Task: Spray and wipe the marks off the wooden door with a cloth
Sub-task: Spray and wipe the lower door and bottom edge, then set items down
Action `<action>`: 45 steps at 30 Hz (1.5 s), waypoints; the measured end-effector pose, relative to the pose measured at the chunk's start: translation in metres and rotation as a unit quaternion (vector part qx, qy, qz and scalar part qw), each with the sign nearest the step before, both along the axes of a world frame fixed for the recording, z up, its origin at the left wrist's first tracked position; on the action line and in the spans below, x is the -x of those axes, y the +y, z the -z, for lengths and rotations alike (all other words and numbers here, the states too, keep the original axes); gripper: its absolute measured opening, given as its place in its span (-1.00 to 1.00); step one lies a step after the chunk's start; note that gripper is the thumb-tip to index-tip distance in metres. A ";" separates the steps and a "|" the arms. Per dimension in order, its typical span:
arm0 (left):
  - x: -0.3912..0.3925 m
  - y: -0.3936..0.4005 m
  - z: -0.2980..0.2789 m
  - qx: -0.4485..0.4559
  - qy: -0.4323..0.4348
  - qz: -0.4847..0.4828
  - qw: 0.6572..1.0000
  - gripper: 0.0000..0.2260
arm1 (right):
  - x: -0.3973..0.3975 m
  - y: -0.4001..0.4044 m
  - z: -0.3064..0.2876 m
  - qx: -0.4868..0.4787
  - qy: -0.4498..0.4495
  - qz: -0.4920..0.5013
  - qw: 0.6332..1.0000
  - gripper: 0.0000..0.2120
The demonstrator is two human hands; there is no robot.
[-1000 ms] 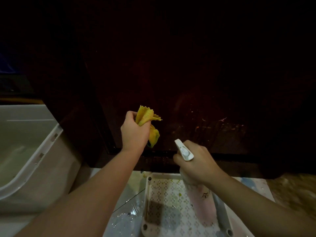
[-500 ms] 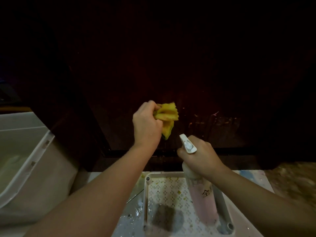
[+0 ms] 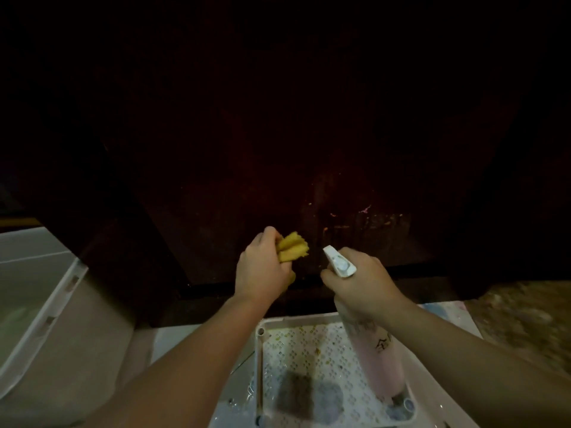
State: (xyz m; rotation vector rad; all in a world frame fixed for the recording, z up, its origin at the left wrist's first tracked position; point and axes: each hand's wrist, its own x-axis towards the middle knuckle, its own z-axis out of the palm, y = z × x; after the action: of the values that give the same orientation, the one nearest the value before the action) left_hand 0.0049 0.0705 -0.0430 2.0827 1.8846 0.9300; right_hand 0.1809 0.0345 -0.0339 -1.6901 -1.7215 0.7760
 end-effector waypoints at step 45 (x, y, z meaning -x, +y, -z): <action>-0.026 -0.003 -0.053 -0.003 -0.294 -0.102 0.950 -0.52 | -0.025 0.001 -0.038 -0.083 0.084 -0.010 0.993 -0.87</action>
State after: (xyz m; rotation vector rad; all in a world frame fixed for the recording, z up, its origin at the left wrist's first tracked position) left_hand 0.0312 0.0675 0.0097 1.3971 1.7694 1.4099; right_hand 0.2060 0.0358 0.0042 -1.4574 -1.6411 0.7405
